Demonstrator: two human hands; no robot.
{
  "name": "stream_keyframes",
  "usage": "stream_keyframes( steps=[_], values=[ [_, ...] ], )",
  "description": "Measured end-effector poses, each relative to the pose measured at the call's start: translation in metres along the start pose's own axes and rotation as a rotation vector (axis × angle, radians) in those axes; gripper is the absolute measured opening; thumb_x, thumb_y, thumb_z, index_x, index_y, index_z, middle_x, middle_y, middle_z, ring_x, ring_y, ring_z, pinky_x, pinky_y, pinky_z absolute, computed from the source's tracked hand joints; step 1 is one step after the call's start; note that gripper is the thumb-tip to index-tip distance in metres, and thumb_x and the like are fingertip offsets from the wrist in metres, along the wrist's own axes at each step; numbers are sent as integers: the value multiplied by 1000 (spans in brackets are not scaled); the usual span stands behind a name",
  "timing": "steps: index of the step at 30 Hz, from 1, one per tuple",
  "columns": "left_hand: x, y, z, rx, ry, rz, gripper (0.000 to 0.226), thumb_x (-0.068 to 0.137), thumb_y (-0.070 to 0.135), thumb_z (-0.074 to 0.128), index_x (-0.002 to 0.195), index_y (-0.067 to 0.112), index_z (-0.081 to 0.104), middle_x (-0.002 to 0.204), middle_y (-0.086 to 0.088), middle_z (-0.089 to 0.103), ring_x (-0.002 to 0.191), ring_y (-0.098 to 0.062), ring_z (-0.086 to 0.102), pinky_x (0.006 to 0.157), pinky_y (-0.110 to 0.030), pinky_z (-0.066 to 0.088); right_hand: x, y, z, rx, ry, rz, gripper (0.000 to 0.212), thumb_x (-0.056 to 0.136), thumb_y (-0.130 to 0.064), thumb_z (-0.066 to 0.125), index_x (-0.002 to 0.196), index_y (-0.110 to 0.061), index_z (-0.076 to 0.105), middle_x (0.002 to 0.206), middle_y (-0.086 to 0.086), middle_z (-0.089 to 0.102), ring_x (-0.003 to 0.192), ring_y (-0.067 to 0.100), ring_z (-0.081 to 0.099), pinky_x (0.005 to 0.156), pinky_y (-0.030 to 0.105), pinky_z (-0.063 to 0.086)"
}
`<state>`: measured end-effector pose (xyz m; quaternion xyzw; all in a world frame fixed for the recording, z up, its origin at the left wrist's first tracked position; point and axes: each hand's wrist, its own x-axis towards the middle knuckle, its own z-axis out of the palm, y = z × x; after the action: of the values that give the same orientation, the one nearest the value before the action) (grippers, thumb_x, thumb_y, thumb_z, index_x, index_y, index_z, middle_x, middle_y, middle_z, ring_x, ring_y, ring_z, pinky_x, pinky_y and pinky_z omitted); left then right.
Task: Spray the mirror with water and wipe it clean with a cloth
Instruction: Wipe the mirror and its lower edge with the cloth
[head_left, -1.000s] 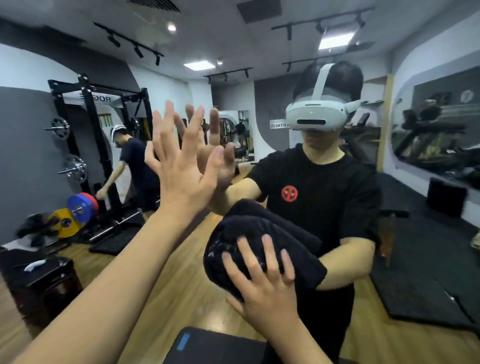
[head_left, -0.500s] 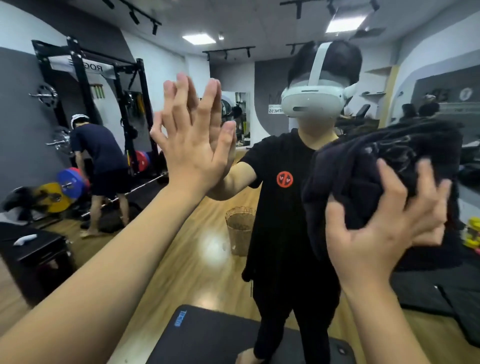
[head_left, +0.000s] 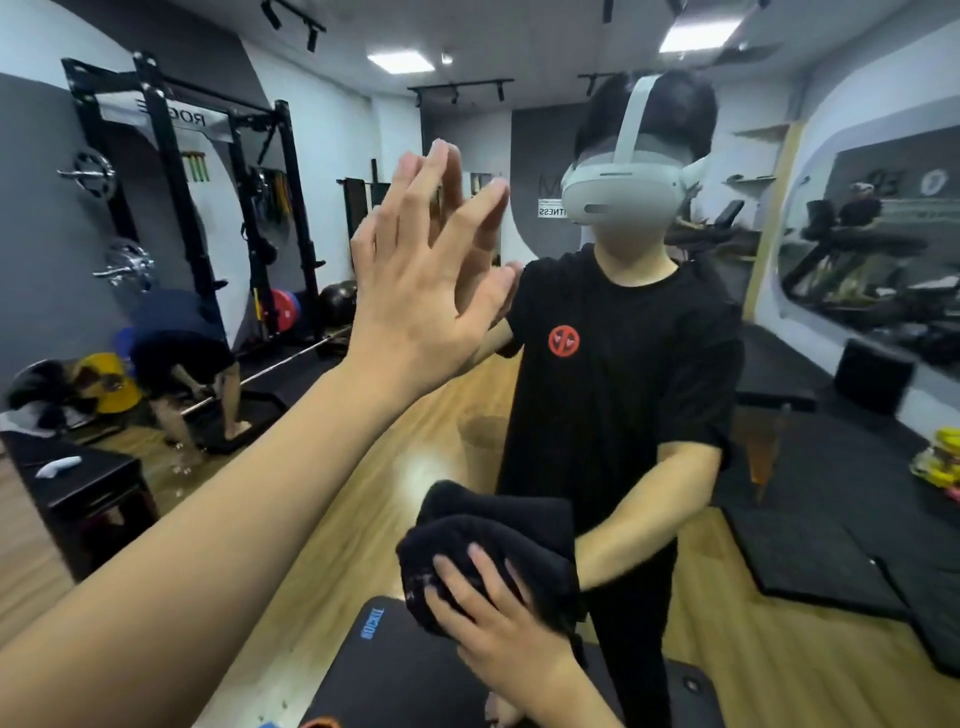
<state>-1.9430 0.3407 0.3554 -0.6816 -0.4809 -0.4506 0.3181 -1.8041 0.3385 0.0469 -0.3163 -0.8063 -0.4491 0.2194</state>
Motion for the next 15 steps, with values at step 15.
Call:
stream_keyframes(
  steps=[15],
  values=[
    [-27,-15,15,-36,28,-49,63,98,47,51,157,30,38,169,-12,17,158,-30,7,125,-55,9,110,163,-125,265,505,896,64,73,-43,65,135,-28,57,158,6,37,149,35,21,112,59,20]
  ],
)
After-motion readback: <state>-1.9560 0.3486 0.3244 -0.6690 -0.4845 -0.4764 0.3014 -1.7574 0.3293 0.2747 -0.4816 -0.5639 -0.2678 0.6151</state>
